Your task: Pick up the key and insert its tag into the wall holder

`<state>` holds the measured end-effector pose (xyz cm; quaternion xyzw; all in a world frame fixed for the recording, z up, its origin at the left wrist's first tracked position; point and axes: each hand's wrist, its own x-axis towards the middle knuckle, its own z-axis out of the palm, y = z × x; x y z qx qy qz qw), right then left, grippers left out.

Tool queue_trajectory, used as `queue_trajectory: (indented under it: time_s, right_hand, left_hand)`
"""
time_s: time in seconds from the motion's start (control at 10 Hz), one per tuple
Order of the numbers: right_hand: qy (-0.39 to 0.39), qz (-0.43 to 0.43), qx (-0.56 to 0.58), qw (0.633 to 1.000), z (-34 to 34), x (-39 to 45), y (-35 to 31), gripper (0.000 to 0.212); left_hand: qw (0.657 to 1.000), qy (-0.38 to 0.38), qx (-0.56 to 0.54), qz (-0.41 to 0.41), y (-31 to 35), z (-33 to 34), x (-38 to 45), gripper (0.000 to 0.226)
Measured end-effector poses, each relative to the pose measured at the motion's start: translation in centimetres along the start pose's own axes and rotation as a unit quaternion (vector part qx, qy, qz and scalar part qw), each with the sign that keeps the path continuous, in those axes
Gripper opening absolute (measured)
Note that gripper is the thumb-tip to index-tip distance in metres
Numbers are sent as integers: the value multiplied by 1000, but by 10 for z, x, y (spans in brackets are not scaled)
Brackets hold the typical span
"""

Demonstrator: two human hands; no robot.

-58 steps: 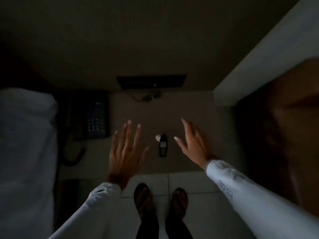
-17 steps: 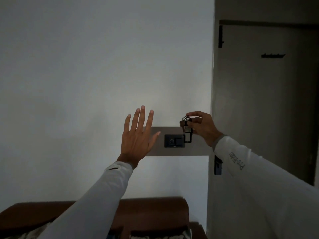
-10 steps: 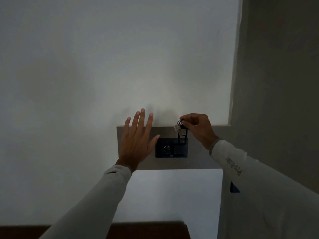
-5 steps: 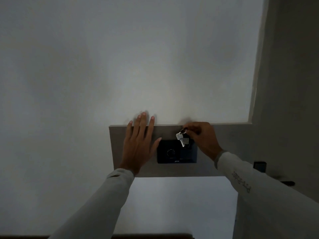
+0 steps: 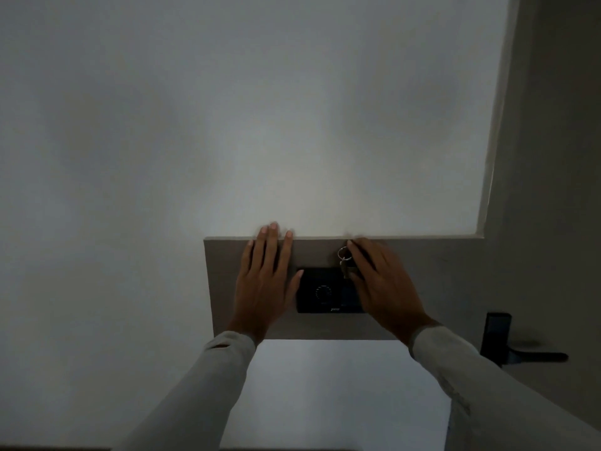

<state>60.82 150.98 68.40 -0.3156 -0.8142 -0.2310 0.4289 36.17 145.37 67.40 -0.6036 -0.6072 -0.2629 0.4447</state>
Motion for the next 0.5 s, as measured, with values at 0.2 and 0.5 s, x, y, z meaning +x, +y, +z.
queue_trajectory:
  time_s: [0.2,0.5]
  right_hand:
    - [-9,-23,-43,999,5,-5,6,50]
    - [-115,48,87,988,-40,13,-18,72]
  left_hand:
    - [1000,-21,13,-16,4,2,-4,73]
    - [1000,-2,11,-13,-7,-36,-6,76]
